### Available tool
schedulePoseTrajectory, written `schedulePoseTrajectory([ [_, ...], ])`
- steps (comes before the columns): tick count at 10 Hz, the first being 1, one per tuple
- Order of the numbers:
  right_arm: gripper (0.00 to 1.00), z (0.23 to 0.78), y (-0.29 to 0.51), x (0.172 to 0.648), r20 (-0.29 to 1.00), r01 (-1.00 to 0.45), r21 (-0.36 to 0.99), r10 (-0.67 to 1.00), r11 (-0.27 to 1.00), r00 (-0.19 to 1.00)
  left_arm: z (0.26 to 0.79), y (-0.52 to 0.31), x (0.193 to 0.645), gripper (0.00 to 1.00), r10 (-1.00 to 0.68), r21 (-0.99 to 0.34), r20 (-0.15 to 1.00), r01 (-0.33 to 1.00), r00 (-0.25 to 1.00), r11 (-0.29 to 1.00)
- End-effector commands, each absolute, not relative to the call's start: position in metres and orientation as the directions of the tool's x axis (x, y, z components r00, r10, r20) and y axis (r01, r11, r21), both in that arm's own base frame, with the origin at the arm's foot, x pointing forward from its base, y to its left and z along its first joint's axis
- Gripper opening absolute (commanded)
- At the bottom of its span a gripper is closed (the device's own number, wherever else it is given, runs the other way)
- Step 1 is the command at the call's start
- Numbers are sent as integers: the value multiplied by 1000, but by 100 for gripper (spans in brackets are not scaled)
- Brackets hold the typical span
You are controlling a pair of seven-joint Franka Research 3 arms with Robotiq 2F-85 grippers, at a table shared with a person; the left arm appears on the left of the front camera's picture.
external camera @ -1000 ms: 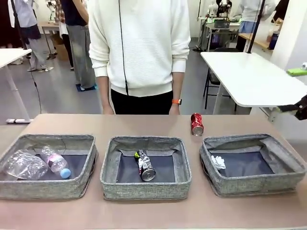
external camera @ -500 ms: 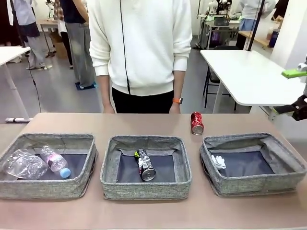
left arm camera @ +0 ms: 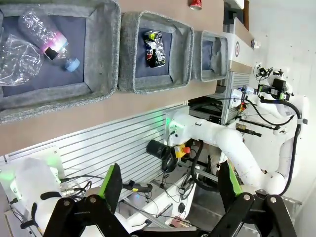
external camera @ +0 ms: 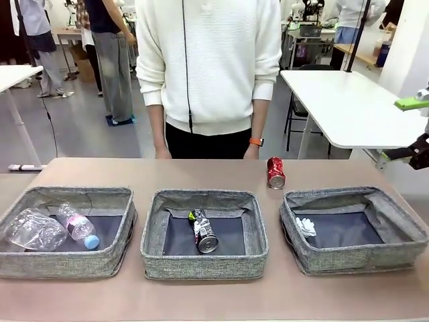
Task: Sort the waste into the appropriate baskets.
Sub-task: Pick up the waste item pointed out by the person.
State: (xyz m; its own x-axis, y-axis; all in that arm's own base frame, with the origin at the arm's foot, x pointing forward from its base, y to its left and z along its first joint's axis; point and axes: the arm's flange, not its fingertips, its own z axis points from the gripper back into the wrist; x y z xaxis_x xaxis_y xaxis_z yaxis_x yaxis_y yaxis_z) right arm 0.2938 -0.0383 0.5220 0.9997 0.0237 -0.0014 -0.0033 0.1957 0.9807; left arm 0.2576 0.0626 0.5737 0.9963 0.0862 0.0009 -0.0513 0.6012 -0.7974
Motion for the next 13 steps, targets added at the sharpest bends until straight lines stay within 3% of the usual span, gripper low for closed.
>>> schedulePoseTrajectory([
  [1,100,519,-39,291,17,-23,979,31,204,999,571,65,255,100,68,-803,14,-29,998,595],
  [13,100,519,-39,291,17,-23,979,31,204,999,571,65,255,100,68,-803,14,-29,998,595],
])
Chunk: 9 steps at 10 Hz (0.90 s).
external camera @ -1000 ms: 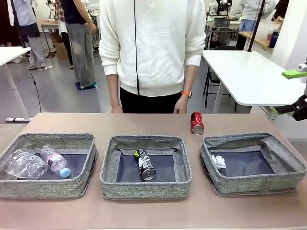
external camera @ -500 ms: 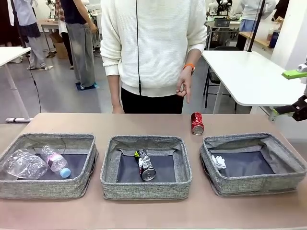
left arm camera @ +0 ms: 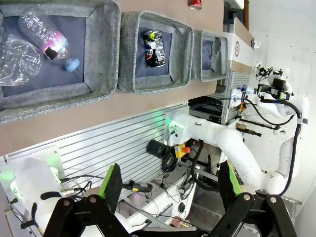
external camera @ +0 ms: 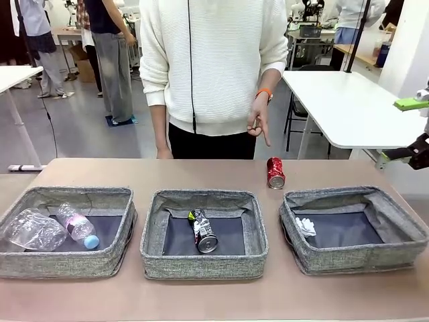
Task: Sort the waste into the appropriate baskets.
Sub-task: Pick up the waste item pointed out by the person.
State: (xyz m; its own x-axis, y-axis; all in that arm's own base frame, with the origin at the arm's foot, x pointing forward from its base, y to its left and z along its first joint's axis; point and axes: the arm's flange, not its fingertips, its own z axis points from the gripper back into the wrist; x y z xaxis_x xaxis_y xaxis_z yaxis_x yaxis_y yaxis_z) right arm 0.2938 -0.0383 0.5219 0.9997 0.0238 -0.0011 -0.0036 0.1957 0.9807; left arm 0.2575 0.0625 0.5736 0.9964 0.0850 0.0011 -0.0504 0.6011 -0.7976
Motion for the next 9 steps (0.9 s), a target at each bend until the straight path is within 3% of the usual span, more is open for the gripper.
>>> schedulePoseTrajectory([
  [1,100,522,-38,294,-1,-4,981,24,196,1000,571,65,255,100,68,-803,14,-29,998,595],
  [2,100,529,-19,307,15,19,939,-95,342,995,571,65,255,100,68,-803,14,-29,998,595],
  [3,100,542,21,335,-34,143,775,-184,616,982,571,65,255,100,68,-803,14,-29,998,595],
  [4,100,551,71,365,-75,202,426,-188,882,979,571,65,255,100,68,-803,14,-29,998,595],
  [5,100,552,116,395,-62,234,36,-232,972,971,571,65,255,100,68,-803,14,-29,998,595],
  [6,100,546,148,420,-19,324,-272,-341,906,940,571,65,255,100,68,-803,14,-29,998,595],
  [7,100,536,168,434,-12,298,-397,-330,868,944,571,65,255,100,68,-803,14,-29,998,595],
  [8,100,531,167,437,-1,335,-455,-377,825,926,571,65,255,100,68,-803,14,-29,998,595],
  [9,100,531,152,430,8,381,-400,-413,834,911,571,65,255,100,68,-803,14,-29,998,595],
])
